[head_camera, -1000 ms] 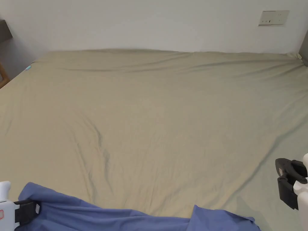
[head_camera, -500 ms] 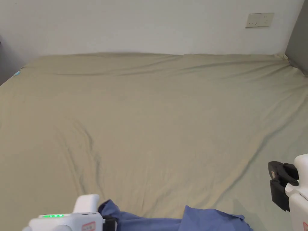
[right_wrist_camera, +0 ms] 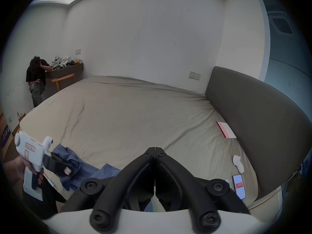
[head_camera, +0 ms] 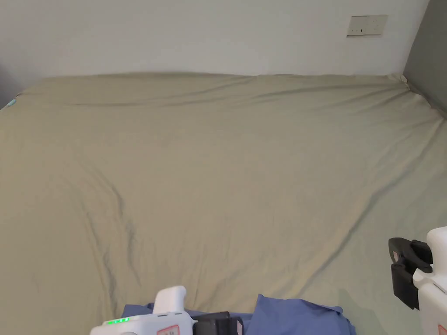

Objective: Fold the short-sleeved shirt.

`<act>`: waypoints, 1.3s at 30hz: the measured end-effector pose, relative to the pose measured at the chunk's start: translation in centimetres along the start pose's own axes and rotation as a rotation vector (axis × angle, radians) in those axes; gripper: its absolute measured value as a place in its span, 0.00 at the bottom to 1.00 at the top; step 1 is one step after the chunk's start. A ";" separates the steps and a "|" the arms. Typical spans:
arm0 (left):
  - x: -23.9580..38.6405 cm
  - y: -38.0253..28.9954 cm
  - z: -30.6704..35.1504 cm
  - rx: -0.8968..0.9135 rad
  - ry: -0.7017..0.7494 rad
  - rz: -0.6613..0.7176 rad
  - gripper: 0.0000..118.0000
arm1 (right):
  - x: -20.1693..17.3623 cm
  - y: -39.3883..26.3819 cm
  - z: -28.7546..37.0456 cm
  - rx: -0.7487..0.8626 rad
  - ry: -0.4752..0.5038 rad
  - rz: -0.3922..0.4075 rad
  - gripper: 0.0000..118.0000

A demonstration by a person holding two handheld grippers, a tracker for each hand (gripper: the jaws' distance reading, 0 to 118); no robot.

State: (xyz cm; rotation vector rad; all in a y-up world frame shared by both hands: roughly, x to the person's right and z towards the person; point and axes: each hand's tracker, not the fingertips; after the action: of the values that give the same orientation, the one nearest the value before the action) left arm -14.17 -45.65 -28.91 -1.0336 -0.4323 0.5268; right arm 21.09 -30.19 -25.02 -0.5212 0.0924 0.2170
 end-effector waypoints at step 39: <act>4.0 -8.2 -6.4 -0.028 0.258 -0.584 0.00 | -0.8 -0.3 -0.1 -0.030 0.023 0.017 0.01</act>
State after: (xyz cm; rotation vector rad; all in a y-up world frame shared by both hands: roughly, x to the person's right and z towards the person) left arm -5.64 -51.05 -24.14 -0.9317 -0.4858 -0.1336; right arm 20.41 -30.64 -24.80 -0.5526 0.1159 0.2297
